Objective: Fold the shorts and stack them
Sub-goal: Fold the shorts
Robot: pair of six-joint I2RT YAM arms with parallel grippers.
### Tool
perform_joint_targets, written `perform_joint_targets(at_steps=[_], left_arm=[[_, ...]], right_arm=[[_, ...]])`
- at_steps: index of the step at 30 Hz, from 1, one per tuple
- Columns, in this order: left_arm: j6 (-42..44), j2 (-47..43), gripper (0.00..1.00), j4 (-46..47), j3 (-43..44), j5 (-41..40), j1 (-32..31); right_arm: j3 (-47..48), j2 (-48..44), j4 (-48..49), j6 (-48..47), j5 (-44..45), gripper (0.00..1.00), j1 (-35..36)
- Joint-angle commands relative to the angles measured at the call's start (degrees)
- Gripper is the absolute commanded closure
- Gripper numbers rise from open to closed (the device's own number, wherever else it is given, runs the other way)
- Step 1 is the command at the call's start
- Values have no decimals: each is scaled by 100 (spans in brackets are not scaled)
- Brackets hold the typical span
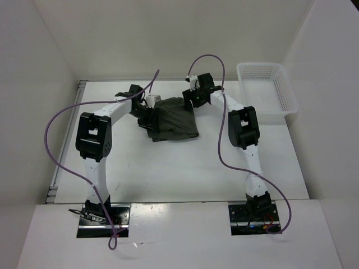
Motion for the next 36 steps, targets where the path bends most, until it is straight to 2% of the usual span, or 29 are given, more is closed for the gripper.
perform_joint_targets(at_steps=[1,4,5,6,7,8,11,14,19,24,25,27,28,29,30,31,34,36], left_arm=[[38,154,45,46,332,631,15],[38,216,73,46,386,851,15],[38,216,87,46,386,921,15],[38,216,100,46,386,922,15],[38,216,100,46,386,922,15],[38,120,100,-6,334,922,84],[38,-126,100,-181,272,1035,278],[38,-433,100,-603,272,958,471],[38,-681,100,-1279,17,755,349],[38,-733,100,-1395,-510,-17,32],[38,-681,100,-1239,-685,-236,-55],[38,-532,85,-1106,-748,-370,-126],[38,-470,76,-1105,-800,-475,-178],[38,-391,70,-1001,-801,-563,-179],[38,-390,66,-939,-801,-659,-179],[38,-390,64,-860,-801,-747,-179],[38,-582,49,-859,-652,-810,-48],[38,-776,43,-955,-512,-714,23]], right_arm=[[230,142,223,232,-14,29,11],[230,142,223,373,-68,42,63],[230,142,223,374,-68,56,64],[178,142,223,443,-68,62,64],[178,142,223,444,-7,72,64],[178,89,223,496,124,77,64],[125,19,328,567,510,91,64],[64,-130,478,891,906,98,64],[-68,-438,531,1471,1171,100,64],[-428,-509,531,1534,1312,100,186],[-429,-509,531,1534,1381,94,187],[-429,-509,531,1482,1434,81,239],[-429,-509,531,1481,1435,71,239],[-429,-509,531,1394,1374,64,239],[-368,-578,531,1324,1373,57,292],[-367,-666,531,1323,1373,44,292],[-367,-947,531,1034,1373,30,292],[-367,-1245,400,806,1373,27,292]])
